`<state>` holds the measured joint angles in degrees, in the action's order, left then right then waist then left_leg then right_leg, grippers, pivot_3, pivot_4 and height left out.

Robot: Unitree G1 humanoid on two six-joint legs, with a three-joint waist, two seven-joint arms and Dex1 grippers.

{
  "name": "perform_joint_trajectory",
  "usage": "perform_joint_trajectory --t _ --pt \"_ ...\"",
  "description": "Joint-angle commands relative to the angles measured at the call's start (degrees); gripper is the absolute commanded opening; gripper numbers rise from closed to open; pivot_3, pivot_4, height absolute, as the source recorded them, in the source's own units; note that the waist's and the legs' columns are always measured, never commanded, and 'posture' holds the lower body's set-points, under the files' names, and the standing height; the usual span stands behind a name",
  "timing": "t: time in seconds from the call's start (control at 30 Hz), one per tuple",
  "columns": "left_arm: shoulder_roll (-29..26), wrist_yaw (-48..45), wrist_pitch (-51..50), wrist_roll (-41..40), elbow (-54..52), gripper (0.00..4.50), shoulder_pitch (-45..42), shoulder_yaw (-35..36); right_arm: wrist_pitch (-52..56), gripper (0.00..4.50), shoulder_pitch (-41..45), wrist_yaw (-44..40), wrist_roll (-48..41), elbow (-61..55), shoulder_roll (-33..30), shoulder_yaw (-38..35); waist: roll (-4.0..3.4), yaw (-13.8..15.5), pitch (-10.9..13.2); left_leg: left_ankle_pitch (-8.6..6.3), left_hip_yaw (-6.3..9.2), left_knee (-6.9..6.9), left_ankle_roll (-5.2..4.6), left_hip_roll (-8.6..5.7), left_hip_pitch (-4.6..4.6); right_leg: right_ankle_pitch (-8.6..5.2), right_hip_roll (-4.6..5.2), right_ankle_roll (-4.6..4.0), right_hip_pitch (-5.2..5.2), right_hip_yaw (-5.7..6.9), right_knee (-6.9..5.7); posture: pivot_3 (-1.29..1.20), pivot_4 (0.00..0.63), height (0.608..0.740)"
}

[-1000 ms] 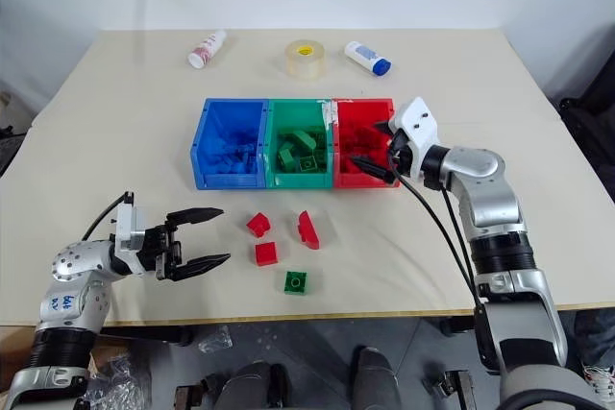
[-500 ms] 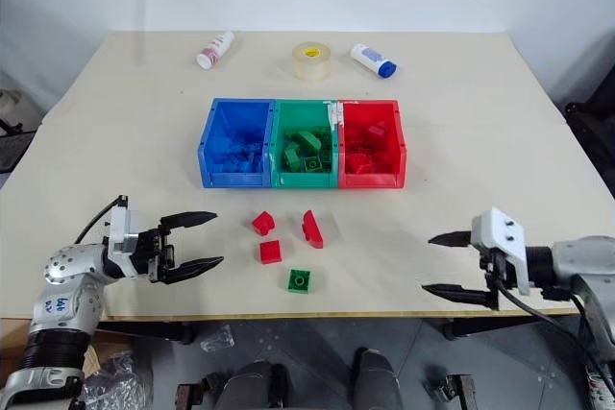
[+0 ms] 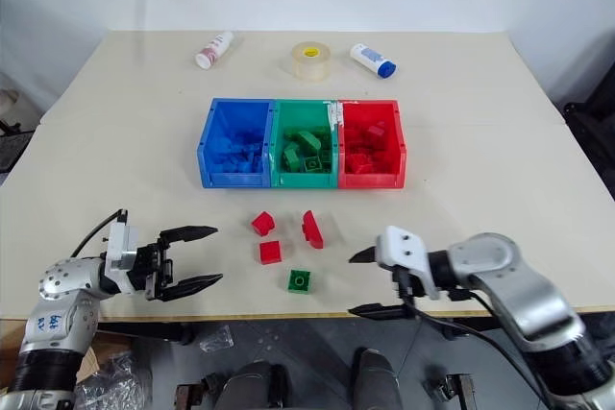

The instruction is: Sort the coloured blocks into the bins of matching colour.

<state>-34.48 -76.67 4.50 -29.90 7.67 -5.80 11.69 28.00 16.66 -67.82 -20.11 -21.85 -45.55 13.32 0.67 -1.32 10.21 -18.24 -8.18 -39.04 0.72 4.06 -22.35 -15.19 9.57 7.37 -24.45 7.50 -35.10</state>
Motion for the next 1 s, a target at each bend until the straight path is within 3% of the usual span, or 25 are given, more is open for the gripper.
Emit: perform_joint_trajectory --t 0.03,0.33,0.43,0.67,1.0 --pt "-0.25 1.52 -0.98 -2.1 -4.69 4.5 2.7 1.61 0.46 4.49 3.75 0.74 3.19 1.33 2.99 5.5 0.0 -0.1 0.0 0.0 0.01 0.0 0.0 0.01 0.0 0.0 0.0 0.0 0.0 0.02 0.0 0.0 0.15 0.74" --pt "0.16 5.65 -2.19 -2.93 -10.95 4.5 8.62 3.33 -1.93 4.49 10.37 2.7 9.83 9.84 12.94 14.82 0.0 -0.29 0.0 -0.03 -0.03 0.01 0.0 0.02 0.0 -0.01 0.0 -0.01 -0.03 0.01 -0.23 0.0 0.15 0.74" --pt "0.05 6.56 -2.01 -2.98 -11.33 4.5 8.93 3.6 -1.02 3.84 12.09 3.2 11.29 13.05 14.92 16.09 0.0 -0.29 -0.01 -0.03 -0.03 0.0 0.0 0.02 0.02 -0.01 0.0 -0.02 -0.02 0.01 -0.26 0.0 0.15 0.74" --pt "0.12 7.37 -1.41 -2.67 -10.35 4.5 7.54 3.13 -3.12 1.49 13.39 3.15 11.29 14.53 16.69 14.94 0.01 -0.36 -0.02 -0.05 -0.04 0.0 0.04 0.06 0.05 -0.05 -0.02 -0.08 -0.04 0.02 -0.32 0.0 0.15 0.74" --pt "0.6 7.15 -0.78 -1.97 -7.71 4.5 3.85 2.1 0.94 1.48 18.06 5.07 2.44 10.52 19.72 5.03 0.01 -0.32 -0.02 -0.06 -0.04 0.0 0.06 0.08 0.03 -0.05 -0.05 -0.09 -0.06 0.03 -0.32 0.0 0.15 0.74"
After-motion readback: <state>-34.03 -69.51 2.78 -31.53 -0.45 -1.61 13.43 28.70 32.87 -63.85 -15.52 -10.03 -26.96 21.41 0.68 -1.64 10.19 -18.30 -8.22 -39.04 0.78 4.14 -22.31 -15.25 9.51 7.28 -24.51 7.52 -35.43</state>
